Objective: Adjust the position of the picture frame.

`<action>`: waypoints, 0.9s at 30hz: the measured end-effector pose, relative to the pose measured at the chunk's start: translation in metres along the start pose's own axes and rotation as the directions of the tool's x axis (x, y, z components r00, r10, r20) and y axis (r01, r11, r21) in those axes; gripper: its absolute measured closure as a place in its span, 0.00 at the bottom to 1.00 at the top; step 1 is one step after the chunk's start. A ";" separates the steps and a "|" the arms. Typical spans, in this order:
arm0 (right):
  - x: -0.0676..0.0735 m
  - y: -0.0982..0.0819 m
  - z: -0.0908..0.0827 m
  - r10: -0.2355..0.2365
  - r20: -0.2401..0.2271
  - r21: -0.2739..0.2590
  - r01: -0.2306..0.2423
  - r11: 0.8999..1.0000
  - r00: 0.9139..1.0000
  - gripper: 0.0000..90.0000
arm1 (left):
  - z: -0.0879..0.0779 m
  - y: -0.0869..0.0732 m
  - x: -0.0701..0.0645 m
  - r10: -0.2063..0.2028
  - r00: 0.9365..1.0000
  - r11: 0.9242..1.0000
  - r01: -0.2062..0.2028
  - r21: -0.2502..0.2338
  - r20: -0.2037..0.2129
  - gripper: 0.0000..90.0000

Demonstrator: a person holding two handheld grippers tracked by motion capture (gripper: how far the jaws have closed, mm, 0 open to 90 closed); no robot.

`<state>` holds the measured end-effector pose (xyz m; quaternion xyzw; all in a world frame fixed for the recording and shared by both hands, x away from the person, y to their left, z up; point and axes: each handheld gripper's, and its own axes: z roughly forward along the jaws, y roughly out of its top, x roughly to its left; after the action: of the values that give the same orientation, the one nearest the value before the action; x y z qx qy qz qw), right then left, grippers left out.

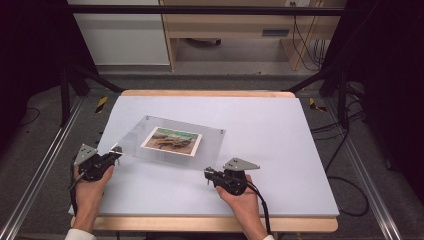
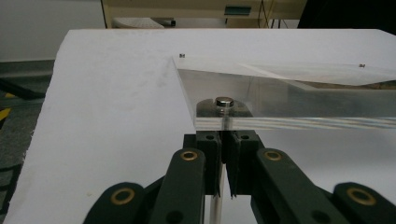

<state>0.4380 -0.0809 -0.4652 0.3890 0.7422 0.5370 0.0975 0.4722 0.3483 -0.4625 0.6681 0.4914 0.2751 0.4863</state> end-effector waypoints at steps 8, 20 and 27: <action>0.005 -0.001 0.005 -0.013 0.057 -0.075 0.017 0.997 0.998 0.91 | -0.001 0.003 -0.003 -0.028 1.000 1.000 0.028 0.006 -0.005 0.93; 0.002 -0.002 0.004 0.019 0.089 -0.065 -0.013 0.998 0.996 0.94 | 0.000 0.004 -0.006 -0.002 1.000 0.999 0.002 0.039 -0.003 0.93; -0.001 0.015 -0.013 -0.023 0.142 -0.091 0.037 0.995 0.990 0.92 | -0.013 0.019 -0.025 -0.004 1.000 1.000 0.004 0.001 0.015 0.94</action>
<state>0.4383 -0.0890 -0.4471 0.4097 0.7133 0.5409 0.1757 0.4599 0.3291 -0.4372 0.6693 0.4893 0.2686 0.4903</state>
